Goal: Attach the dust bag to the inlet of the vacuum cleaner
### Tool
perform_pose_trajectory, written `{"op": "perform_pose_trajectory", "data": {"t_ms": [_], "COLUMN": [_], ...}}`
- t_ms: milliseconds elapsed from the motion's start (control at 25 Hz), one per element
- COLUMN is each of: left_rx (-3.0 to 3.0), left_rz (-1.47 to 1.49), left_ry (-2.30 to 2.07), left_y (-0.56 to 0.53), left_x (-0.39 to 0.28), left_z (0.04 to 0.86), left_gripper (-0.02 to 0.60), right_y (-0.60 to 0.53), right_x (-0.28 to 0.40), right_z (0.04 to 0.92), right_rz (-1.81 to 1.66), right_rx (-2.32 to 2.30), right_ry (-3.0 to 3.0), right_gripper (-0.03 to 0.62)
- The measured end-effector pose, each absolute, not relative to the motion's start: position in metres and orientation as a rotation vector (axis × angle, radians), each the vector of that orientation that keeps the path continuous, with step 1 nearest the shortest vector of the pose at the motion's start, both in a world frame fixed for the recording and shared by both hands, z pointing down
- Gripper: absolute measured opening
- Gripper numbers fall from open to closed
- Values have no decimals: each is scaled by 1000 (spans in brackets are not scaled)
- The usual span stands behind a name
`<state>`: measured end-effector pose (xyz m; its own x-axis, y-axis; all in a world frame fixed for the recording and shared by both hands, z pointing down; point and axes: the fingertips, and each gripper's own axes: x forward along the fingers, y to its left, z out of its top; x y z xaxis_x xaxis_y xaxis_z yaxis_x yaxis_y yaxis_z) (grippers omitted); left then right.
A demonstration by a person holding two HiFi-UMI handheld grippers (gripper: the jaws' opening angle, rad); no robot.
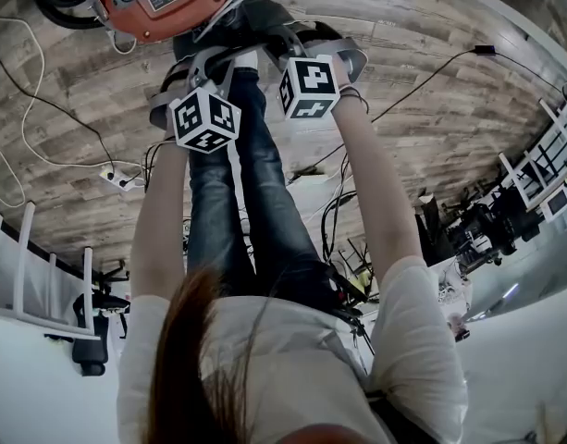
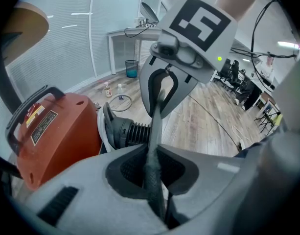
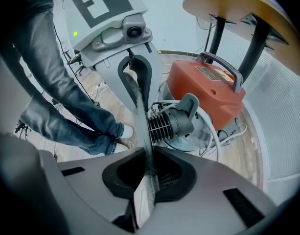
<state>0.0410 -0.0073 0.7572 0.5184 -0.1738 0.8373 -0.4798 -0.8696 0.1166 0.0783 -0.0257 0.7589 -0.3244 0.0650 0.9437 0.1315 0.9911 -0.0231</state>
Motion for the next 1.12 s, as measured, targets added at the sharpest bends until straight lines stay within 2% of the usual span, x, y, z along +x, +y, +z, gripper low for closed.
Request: {"op": "perform_pose_trajectory", "data": {"t_ms": [320,720,1120], "left_rx": [2343,2396,2272], "left_rz": [1207,1339,1249], "left_ry": [-639,-510,-721], "left_y": [-8,-22,-21], "left_x": [39,41,40], "left_z": [759,759,759], "left_gripper": [40,49,51], "right_y": [-33,-36,-44], "right_x": [74,81,75], "right_z": [759,760,759], "right_rz": [-125,29,-92], "right_rx": [-256,-24,-211], "right_ry": [-1866,-1912,-1886], "right_gripper": [37,41,44]}}
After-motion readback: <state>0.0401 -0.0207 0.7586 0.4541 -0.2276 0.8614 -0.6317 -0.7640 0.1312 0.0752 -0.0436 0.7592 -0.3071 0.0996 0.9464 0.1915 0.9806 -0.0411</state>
